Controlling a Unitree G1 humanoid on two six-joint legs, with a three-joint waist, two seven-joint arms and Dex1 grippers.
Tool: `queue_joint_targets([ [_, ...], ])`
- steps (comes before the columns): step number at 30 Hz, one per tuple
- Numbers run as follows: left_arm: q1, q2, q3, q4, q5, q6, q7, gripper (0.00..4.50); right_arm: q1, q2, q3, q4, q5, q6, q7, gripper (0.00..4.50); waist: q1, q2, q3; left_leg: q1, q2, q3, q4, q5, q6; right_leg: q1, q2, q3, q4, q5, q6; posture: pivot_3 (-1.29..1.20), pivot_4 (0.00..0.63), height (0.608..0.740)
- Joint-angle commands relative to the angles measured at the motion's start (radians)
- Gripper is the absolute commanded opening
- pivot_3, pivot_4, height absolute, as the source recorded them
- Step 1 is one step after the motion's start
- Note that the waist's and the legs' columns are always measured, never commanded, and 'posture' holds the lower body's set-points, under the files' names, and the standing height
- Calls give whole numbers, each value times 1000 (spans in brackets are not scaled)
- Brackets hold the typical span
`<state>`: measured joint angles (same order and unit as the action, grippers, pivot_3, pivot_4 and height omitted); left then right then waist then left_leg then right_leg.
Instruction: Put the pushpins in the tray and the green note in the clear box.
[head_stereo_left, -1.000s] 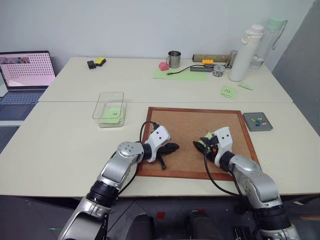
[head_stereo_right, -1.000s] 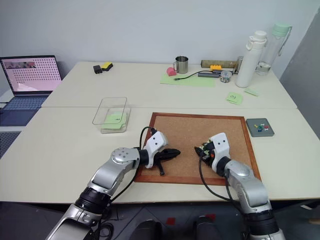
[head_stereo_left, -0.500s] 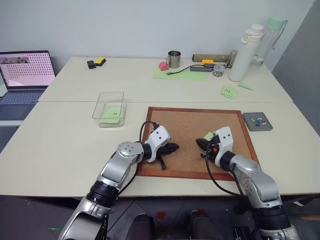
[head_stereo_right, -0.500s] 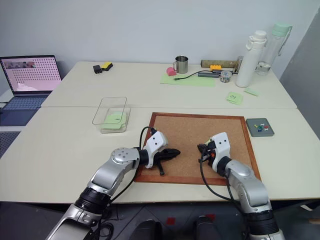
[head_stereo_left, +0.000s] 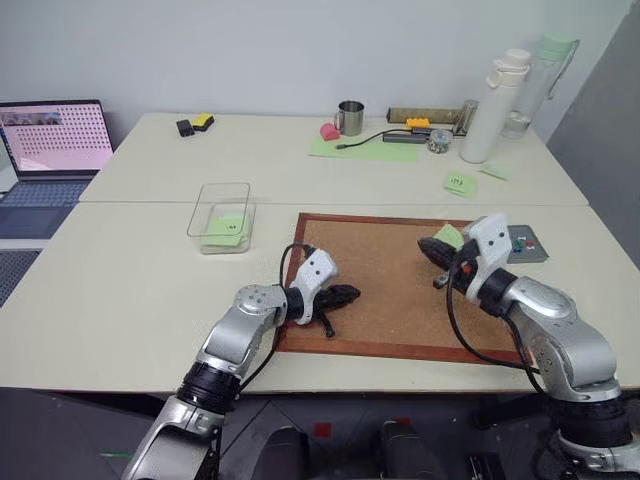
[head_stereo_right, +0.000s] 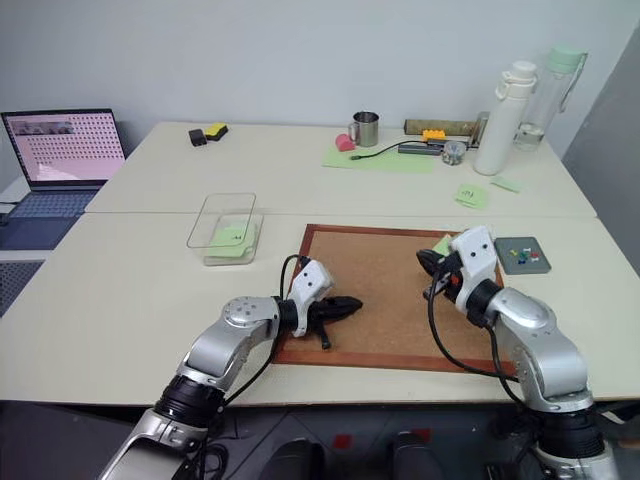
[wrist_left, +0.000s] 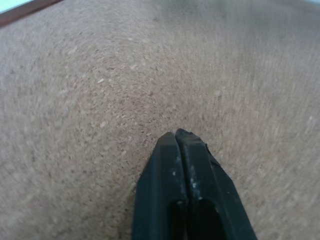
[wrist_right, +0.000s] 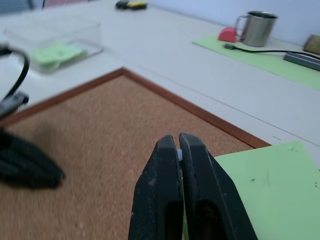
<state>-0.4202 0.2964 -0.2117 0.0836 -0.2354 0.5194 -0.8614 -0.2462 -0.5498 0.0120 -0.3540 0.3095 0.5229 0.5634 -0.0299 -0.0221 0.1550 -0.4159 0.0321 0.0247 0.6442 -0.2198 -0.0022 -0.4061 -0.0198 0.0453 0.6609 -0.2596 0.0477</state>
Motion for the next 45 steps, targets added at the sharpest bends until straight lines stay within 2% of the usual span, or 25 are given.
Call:
queue_joint_targets([
  [1,-56,-42,97,-76,-163,139,-6,1003,5,-83,39,-32,-57,-118,109,0,0,-1,2,-1,0,0,0,0,0,0,0,0,0,0,0,0,150,740],
  [2,-77,-53,121,-89,-203,179,-1,1316,10,-107,49,-35,-71,-145,135,0,1,-2,2,-1,0,0,0,0,0,0,0,0,-1,0,0,0,150,740],
  [8,-167,-89,206,-120,-365,374,44,2426,26,-237,96,-32,-168,-348,276,0,2,-4,4,-2,-1,-1,0,0,0,0,0,-1,-2,0,2,0,150,740],
  [11,-192,-97,231,-127,-442,469,51,2426,8,-275,107,-30,-198,-429,326,0,0,-4,5,-1,-1,-1,0,0,0,0,0,-1,-2,0,2,0,150,740],
  [21,-230,-126,245,-93,-522,534,74,2426,-52,-268,174,-56,-267,-537,393,0,3,-5,6,-1,-1,-1,1,0,0,0,0,-1,-2,0,1,0,150,740],
  [39,-205,-112,179,-105,-517,504,45,2426,-165,-229,221,-82,-289,-562,440,0,4,-5,6,-1,-1,-2,1,0,0,0,0,-1,-2,3,-3,0,150,740],
  [41,-206,-114,187,-102,-517,498,59,2069,-166,-227,216,-78,-287,-560,440,0,4,-5,6,-1,-1,-2,1,0,0,0,0,-1,-2,3,-3,0,150,740],
  [45,-219,-108,242,-89,-532,492,86,2069,-150,-237,179,-63,-278,-546,425,0,4,-5,6,-1,-1,-2,1,0,0,0,0,-1,-2,3,-3,0,150,740],
])
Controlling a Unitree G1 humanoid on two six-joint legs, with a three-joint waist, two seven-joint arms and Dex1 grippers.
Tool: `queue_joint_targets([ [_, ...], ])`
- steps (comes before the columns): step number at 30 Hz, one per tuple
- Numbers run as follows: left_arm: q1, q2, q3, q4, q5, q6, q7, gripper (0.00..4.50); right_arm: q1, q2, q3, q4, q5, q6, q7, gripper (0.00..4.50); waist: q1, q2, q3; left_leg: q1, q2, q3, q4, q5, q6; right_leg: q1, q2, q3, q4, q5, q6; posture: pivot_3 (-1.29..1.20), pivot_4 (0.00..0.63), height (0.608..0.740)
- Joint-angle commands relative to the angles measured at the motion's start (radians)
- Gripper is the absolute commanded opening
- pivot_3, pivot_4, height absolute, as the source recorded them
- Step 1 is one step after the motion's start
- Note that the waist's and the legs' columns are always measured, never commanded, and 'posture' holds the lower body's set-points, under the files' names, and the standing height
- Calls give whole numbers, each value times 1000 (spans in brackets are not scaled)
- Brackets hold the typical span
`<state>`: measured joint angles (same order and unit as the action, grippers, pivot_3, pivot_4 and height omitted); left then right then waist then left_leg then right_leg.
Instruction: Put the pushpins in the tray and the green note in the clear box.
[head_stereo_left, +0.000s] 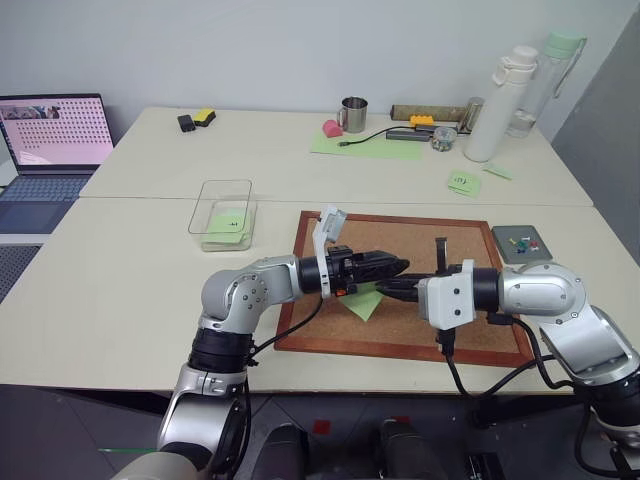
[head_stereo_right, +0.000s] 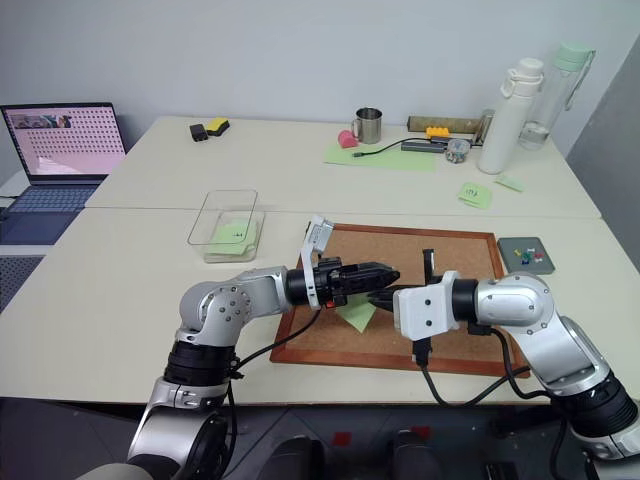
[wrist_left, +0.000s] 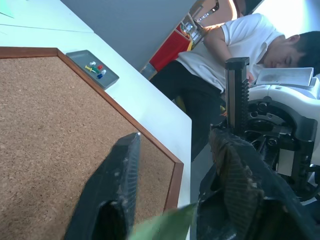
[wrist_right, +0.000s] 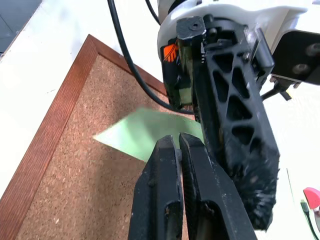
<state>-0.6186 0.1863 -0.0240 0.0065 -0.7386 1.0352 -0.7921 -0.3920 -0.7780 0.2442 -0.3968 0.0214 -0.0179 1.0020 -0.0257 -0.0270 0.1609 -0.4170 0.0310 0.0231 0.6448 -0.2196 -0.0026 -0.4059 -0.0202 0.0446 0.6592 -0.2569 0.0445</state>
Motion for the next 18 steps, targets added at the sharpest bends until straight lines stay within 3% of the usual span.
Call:
queue_joint_targets([
  [1,-25,11,73,-11,-37,-20,19,2069,-2,-11,-68,-21,17,5,-19,0,0,0,0,0,0,0,0,0,0,0,0,0,0,0,0,0,150,740],
  [9,-8,162,103,-59,-82,2,-91,2069,-19,-28,-147,-32,45,55,-26,0,-1,0,0,0,0,0,0,0,0,0,0,0,0,0,0,0,150,740],
  [13,25,267,-17,-91,34,-121,-196,2069,-42,-32,-176,-40,76,96,-27,0,-1,0,0,0,0,0,0,0,0,0,0,0,0,0,0,0,150,740],
  [18,20,263,-65,-105,56,-177,-227,2069,-66,-27,-185,-51,100,134,-29,0,2,0,0,0,0,1,0,0,0,0,-1,0,0,0,0,0,150,740],
])
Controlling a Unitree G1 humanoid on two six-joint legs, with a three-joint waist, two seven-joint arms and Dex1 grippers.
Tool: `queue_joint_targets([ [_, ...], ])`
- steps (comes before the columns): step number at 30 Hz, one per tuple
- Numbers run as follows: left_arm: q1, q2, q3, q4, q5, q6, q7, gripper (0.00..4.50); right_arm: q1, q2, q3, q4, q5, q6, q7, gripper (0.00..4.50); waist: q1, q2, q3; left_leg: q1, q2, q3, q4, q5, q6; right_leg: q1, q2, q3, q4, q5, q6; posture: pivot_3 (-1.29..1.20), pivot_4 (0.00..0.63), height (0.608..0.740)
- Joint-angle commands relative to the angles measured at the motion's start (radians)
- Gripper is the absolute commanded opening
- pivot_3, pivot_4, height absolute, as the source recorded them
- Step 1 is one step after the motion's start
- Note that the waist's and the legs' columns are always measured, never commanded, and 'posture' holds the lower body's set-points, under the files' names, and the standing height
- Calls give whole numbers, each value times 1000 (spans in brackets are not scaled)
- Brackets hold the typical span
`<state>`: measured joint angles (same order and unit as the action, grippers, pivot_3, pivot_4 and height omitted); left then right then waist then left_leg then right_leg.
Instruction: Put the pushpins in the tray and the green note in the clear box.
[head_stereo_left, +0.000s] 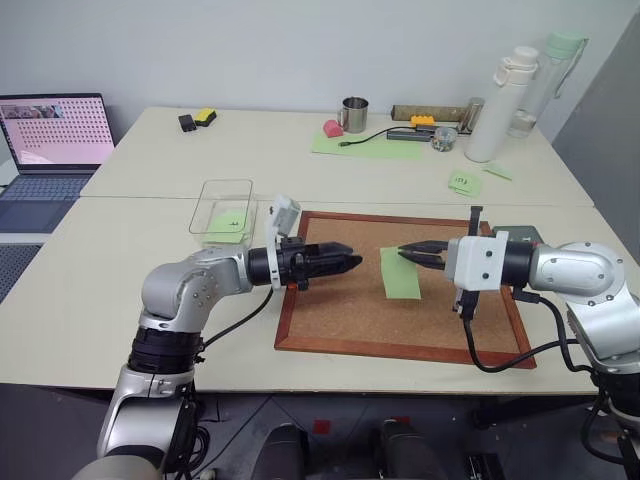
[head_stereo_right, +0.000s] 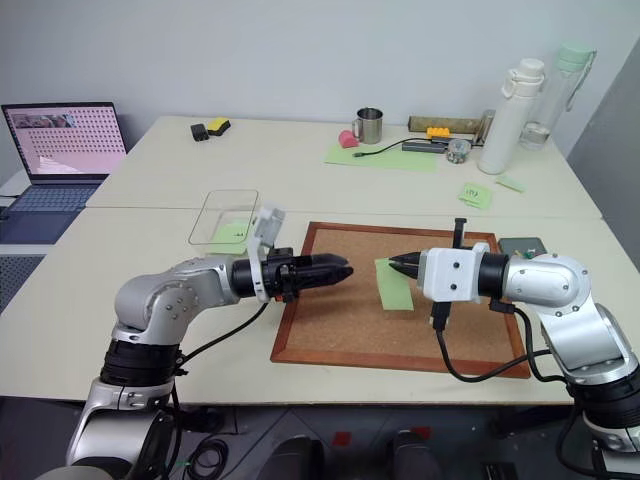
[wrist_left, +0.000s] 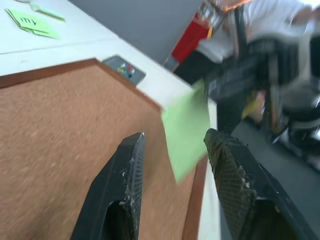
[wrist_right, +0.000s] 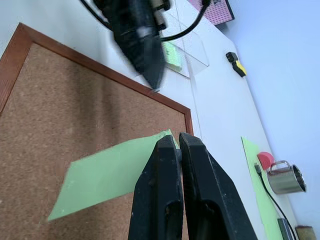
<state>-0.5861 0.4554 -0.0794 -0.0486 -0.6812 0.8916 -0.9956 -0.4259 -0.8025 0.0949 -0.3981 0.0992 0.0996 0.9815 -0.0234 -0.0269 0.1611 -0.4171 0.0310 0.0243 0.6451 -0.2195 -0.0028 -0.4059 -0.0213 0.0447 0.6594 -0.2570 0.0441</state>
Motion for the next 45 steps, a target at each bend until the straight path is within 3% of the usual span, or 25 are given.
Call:
queue_joint_targets([
  [1,-11,-14,-12,-52,-5,-33,-20,2069,-41,0,-35,-59,29,31,-12,0,0,0,0,0,0,0,0,0,0,0,0,0,0,0,0,0,150,740],
  [14,-20,-75,-21,-11,-6,-58,-20,2069,-86,18,-31,-147,80,157,-36,0,-1,0,0,0,0,0,0,0,0,0,0,0,0,0,0,0,150,740],
  [25,-39,-141,-2,-60,-99,14,11,2069,-76,27,-19,-138,78,166,-52,0,-2,0,0,0,0,0,0,0,0,0,0,0,0,0,0,0,150,740],
  [36,-28,-139,-3,-68,-89,10,25,103,-82,26,-19,-119,78,164,-60,0,-2,0,0,0,0,-1,0,0,0,0,1,0,0,0,0,0,150,740],
  [45,-30,-142,-14,-10,-23,-29,68,15,-81,30,-18,-127,78,173,-70,0,-2,0,0,0,0,-1,0,0,0,0,1,0,0,0,0,0,150,740],
])
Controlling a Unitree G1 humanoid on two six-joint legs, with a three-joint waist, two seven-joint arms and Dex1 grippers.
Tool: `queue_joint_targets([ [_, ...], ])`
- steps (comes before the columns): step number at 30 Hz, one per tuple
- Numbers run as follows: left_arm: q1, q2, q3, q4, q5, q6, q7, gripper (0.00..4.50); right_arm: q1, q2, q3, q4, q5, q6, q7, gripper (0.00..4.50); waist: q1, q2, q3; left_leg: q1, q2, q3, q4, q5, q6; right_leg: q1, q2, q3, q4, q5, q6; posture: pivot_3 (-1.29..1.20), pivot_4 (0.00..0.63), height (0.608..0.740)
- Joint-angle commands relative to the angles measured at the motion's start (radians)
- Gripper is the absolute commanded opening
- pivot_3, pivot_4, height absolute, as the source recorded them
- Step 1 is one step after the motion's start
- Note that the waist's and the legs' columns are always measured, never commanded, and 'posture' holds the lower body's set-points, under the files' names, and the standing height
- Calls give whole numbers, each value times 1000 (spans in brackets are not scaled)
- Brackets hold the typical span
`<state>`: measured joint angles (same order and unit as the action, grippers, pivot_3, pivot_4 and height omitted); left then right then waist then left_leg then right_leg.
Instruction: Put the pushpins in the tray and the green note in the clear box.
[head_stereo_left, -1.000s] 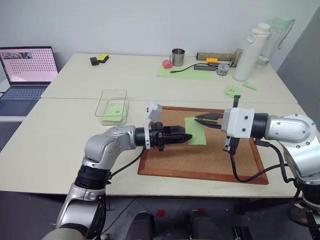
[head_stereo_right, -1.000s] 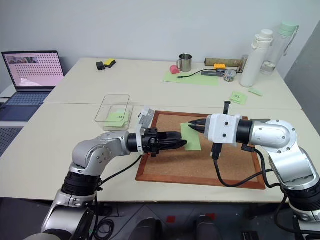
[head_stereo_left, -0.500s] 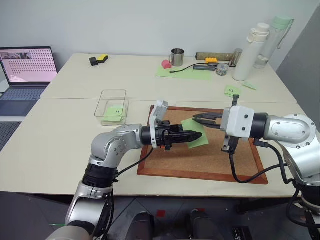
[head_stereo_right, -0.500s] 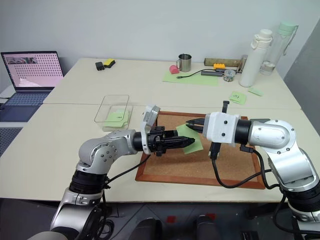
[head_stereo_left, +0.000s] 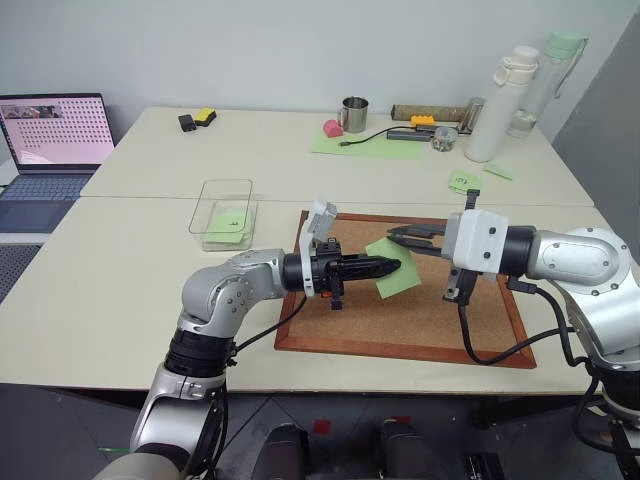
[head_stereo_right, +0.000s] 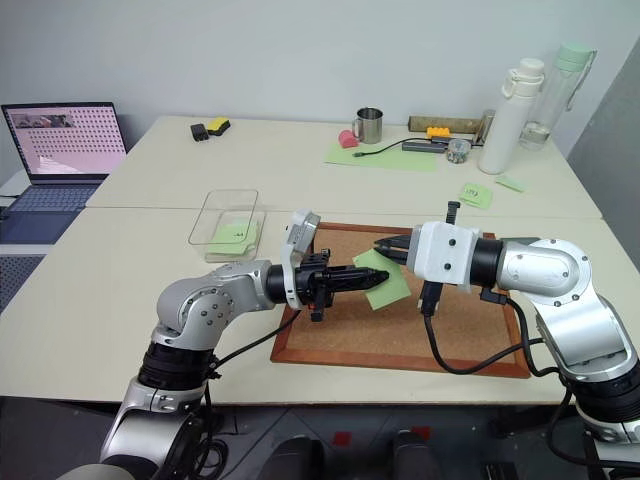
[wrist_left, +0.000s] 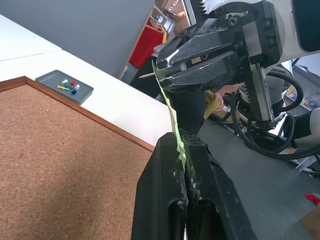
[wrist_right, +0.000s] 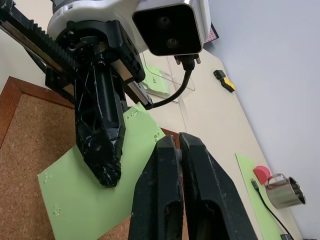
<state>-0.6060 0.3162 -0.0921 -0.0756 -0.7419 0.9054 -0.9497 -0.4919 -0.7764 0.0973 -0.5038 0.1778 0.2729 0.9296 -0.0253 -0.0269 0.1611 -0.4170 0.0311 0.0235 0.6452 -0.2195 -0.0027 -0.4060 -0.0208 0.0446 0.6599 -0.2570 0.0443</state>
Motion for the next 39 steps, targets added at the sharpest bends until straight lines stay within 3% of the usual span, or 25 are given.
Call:
queue_joint_targets([
  [1,-16,-3,-7,46,59,-40,46,15,-14,4,-22,-24,-1,3,-22,0,0,0,0,0,0,0,0,0,0,0,0,0,0,0,0,0,150,740],
  [10,-37,-9,-28,67,112,-60,64,15,30,11,-49,-63,13,48,-71,0,0,0,0,0,0,0,0,0,0,0,0,0,0,0,0,0,150,740],
  [17,-50,39,-223,-26,342,-343,-7,15,181,113,-310,113,51,230,-308,0,11,0,0,0,-1,1,0,0,0,1,-1,0,0,0,0,0,150,740],
  [23,-97,-11,-333,-17,491,-539,-7,15,85,111,-466,585,64,241,-418,0,21,0,0,0,-1,4,1,0,0,0,-2,2,-1,0,0,0,150,740],
  [29,-96,-61,-388,24,580,-600,23,15,-129,108,-463,1074,55,152,-420,0,4,4,0,1,-1,5,-1,0,0,0,0,3,0,0,0,0,150,740],
  [35,-74,-73,-384,16,621,-583,64,15,-274,94,-441,1411,20,20,-418,0,-7,5,0,1,-1,4,-1,0,0,0,1,4,0,0,0,0,150,740],
  [39,-63,-80,-369,-3,626,-554,93,0,-329,90,-432,1517,20,-28,-401,732,-7,6,0,1,-1,4,-1,0,0,0,0,4,0,1,1,0,150,740],
])
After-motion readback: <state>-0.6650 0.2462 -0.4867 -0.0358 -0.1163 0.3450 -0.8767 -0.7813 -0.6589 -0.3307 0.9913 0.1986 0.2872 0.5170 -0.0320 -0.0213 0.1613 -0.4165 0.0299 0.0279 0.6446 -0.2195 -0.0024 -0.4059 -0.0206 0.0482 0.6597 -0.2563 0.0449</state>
